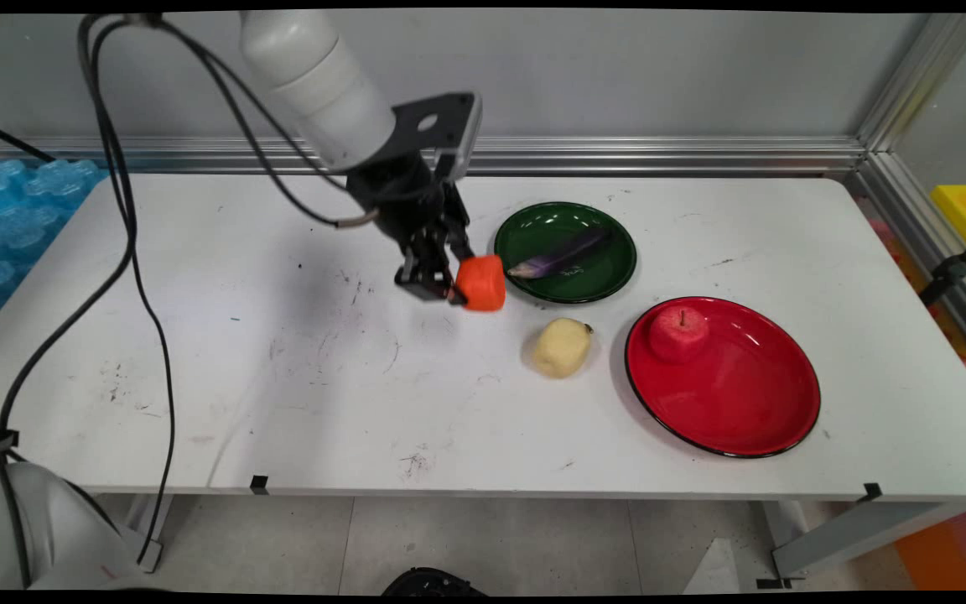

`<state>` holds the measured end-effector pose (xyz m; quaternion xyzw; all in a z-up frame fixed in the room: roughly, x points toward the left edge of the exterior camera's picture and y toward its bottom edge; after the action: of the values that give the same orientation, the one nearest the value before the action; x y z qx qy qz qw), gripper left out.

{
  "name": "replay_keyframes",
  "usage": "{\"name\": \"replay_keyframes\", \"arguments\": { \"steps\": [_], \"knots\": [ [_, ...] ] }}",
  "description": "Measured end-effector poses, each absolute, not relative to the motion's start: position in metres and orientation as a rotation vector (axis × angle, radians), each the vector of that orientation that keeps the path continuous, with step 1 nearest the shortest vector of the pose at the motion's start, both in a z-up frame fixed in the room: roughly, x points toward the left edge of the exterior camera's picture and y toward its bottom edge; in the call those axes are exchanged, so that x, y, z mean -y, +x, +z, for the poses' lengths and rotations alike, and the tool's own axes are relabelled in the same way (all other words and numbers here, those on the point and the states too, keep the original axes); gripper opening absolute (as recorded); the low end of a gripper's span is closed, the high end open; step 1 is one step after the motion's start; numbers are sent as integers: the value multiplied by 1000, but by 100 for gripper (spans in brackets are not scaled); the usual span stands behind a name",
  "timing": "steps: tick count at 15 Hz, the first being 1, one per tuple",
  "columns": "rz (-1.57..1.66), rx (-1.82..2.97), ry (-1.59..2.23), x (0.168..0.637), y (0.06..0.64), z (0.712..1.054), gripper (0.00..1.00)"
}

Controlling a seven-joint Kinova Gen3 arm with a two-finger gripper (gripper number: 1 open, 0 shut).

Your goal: Place the picked object on the table

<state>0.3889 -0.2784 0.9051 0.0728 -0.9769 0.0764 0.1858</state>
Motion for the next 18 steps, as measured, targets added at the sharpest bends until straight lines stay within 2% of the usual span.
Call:
{"name": "replay_keyframes", "arguments": {
  "steps": [7,16,17,18],
  "knots": [
    [140,2761,158,239,359,858,0],
    [104,2789,154,237,324,790,0],
    [105,2786,149,238,320,785,100],
    [109,2781,147,239,318,782,100]
  ]
}}
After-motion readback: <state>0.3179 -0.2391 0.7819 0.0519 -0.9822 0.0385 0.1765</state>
